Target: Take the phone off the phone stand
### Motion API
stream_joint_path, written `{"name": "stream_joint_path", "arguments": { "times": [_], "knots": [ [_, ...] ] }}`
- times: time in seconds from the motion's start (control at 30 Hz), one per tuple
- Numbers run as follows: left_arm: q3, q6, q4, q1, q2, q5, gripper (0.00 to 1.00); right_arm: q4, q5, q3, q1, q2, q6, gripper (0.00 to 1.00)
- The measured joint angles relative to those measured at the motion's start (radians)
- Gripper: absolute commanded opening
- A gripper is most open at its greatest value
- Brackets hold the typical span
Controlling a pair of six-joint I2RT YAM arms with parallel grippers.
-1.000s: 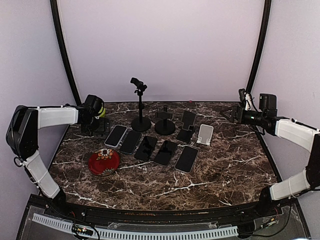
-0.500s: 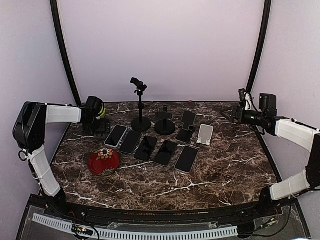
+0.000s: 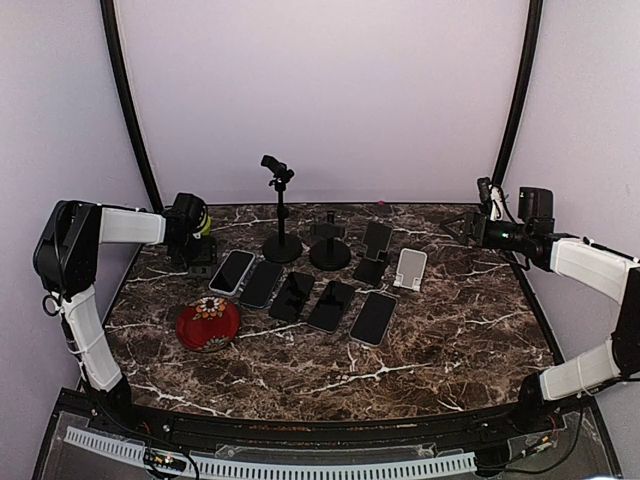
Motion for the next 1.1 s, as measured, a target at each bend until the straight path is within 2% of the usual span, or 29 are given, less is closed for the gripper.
{"name": "stream_joint_path", "arguments": {
  "times": [0.23,0.5,0.73,0.97,1.1],
  "knots": [
    [-0.003,0.021,-0.016,0.000,-0.027,-0.031,0.62,0.000,0.000,0.000,0.000,0.000,0.000,0.99],
    [-0.004,0.045,-0.027,0.000,-0.111,-0.034,0.59,0.000,-0.002,0.000,0.000,0.000,0.000,0.99],
    [0.037,0.098,-0.075,-0.027,-0.155,0.052,0.59,0.000,-0.002,0.000,0.000,0.000,0.000,0.99],
    [0.172,0.151,-0.084,-0.106,-0.145,0.078,0.59,0.000,-0.002,0.000,0.000,0.000,0.000,0.99],
    [0.349,0.177,-0.080,-0.102,-0.026,0.083,0.59,0.000,-0.002,0.000,0.000,0.000,0.000,0.99]
  ]
}}
